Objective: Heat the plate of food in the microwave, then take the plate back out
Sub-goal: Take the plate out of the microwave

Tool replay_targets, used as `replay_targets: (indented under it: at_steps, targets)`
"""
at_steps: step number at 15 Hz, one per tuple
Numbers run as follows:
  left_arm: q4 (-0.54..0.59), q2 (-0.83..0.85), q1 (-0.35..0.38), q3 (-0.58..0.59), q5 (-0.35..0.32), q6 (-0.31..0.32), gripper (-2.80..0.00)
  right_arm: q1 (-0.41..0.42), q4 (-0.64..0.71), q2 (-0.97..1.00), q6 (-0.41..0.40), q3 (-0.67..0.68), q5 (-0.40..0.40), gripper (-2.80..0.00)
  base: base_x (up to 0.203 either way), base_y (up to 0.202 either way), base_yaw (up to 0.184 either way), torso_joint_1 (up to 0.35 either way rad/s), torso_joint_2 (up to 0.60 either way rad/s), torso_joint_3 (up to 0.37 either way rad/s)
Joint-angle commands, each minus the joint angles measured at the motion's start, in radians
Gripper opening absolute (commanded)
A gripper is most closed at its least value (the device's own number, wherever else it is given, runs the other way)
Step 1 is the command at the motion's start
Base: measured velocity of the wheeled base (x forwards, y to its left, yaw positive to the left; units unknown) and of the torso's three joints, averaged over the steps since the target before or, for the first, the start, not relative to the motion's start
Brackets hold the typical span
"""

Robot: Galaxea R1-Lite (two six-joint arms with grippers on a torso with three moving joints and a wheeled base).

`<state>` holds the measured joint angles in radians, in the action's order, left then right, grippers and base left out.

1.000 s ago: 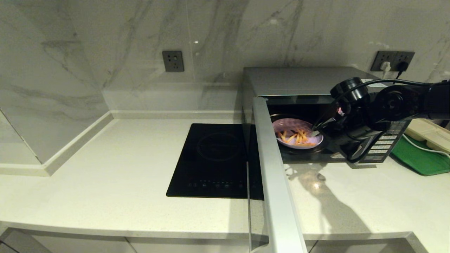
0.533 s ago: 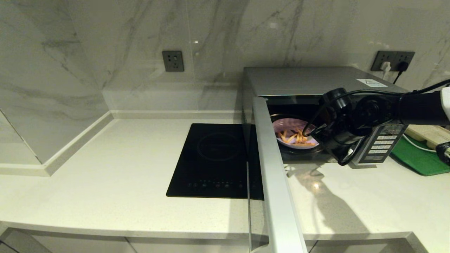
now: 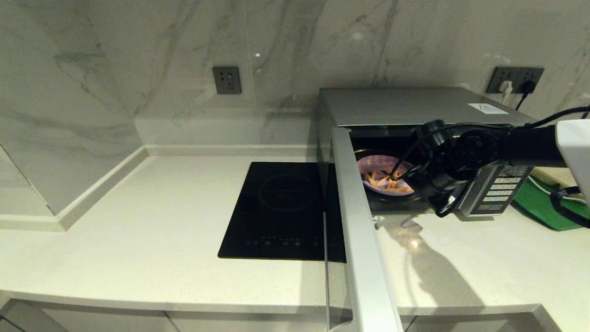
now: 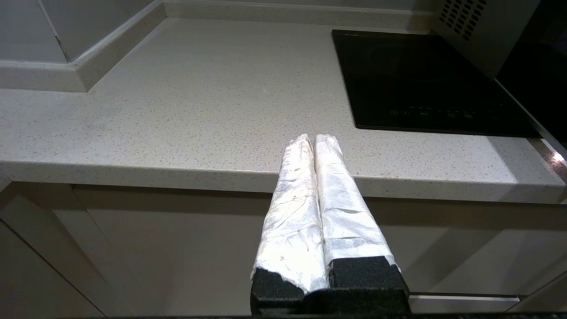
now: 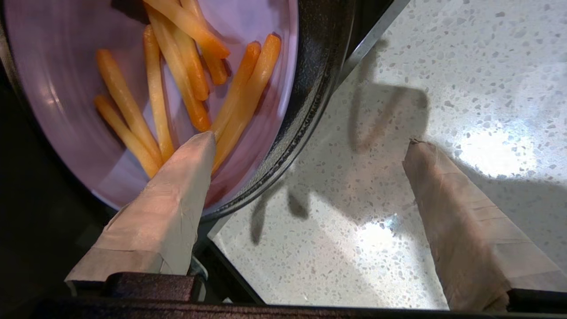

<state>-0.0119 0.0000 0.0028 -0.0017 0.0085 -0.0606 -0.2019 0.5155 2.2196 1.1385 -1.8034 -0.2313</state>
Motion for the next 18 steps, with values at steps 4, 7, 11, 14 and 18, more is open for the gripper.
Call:
replay_targets:
  at_steps: [4,7,11,14,18]
  targets:
    - [0.000,0.000,0.000,0.000,0.001,-0.001,-2.80,-0.001,0.004,0.038,0.006,-0.017,-0.008,0.00,0.000,0.000,0.000,0.000,0.00,0.000]
    - [0.000,0.000,0.000,0.000,0.001,-0.001,-2.80,-0.001,0.004,0.042,0.006,-0.015,-0.014,0.00,0.000,0.000,0.000,0.000,0.00,0.000]
    - [0.000,0.000,0.000,0.000,0.001,-0.001,-2.80,-0.001,0.006,0.034,0.007,-0.010,-0.036,0.00,0.000,0.000,0.000,0.000,0.00,0.000]
    - [0.000,0.000,0.000,0.000,0.001,-0.001,-2.80,-0.001,0.008,0.027,0.009,0.008,-0.060,0.00,0.000,0.000,0.000,0.000,0.00,0.000]
    - [0.000,0.000,0.000,0.000,0.001,-0.001,-2.80,0.000,0.009,0.019,0.009,0.014,-0.063,0.00,0.000,0.000,0.000,0.000,0.00,0.000]
